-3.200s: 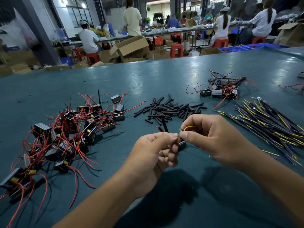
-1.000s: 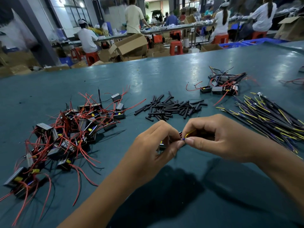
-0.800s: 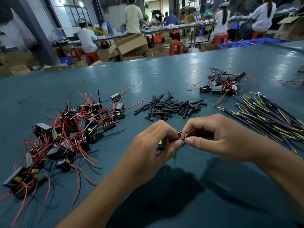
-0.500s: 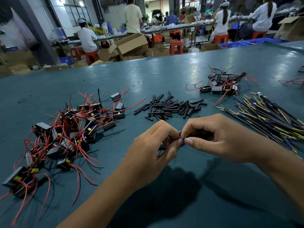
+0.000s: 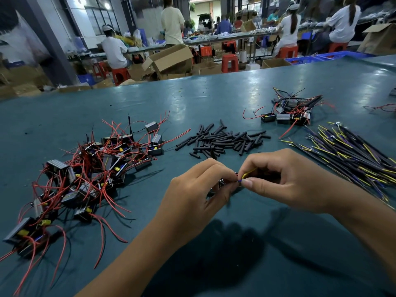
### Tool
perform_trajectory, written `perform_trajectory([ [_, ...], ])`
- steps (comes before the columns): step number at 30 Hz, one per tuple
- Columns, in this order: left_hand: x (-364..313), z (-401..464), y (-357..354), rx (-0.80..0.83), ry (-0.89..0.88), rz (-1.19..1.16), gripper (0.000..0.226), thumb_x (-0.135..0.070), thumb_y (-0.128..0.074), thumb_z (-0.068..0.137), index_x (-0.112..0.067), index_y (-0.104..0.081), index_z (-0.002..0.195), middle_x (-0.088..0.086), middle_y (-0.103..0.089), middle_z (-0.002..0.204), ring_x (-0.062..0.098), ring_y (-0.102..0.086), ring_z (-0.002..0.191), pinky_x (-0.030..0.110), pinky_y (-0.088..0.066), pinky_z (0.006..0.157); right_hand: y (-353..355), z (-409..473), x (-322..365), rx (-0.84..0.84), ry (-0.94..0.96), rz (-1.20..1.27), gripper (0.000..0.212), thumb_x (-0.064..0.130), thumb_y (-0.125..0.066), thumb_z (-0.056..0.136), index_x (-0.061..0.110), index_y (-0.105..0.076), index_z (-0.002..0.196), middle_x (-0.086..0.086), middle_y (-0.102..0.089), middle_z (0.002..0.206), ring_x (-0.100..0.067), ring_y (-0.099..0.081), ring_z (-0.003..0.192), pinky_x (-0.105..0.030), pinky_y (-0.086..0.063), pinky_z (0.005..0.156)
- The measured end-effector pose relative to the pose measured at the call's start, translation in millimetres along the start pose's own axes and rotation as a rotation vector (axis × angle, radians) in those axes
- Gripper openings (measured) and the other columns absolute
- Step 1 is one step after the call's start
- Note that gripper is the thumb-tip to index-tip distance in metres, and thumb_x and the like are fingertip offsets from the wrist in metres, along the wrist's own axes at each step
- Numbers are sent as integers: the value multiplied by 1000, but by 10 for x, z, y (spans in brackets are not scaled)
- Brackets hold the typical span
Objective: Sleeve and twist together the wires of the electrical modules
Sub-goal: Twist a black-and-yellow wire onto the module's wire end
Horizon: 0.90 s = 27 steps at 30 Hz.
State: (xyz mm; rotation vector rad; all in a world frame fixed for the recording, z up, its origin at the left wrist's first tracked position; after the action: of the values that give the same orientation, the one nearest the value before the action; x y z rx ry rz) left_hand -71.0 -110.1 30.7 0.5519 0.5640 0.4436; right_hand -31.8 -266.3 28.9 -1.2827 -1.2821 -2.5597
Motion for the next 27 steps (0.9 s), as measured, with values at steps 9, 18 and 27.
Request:
perform_trajectory([
  [9,-26,17,-24,48,43,-27,10,-12,-61,96,-5,-65,89,-2,-56,84,13,-52,72,13,-37,68,-8,11,30,3,25,83,6,26,-67,90,20,-67,89,0,-63,69,0,-45,57,-13,-37,55],
  [18,237,-36,-122,298,392,-173,15,-17,-64,97,-16,-63,83,-11,-47,62,5,-36,55,21,-30,53,-75,23,181,-60,177,-576,16,35,-55,90,24,-66,89,12,-52,74,-13,-52,67,-40,-48,55],
  [27,240,-71,-111,5,522,-315,14,-13,-66,95,-11,-66,82,-9,-56,59,8,-47,50,26,-39,48,-39,45,99,-181,-38,-271,16,41,-67,89,26,-64,91,10,-65,83,-12,-61,78,-36,-50,70],
])
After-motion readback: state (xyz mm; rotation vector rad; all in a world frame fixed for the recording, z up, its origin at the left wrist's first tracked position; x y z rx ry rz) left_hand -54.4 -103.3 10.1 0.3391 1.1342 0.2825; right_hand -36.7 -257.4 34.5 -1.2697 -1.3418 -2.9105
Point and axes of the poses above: each hand's wrist, its own z-axis towards the middle knuckle, its own y-axis out of the back of the hand, x = y × z, the point moved 6 cm from there along z, towards the middle knuckle
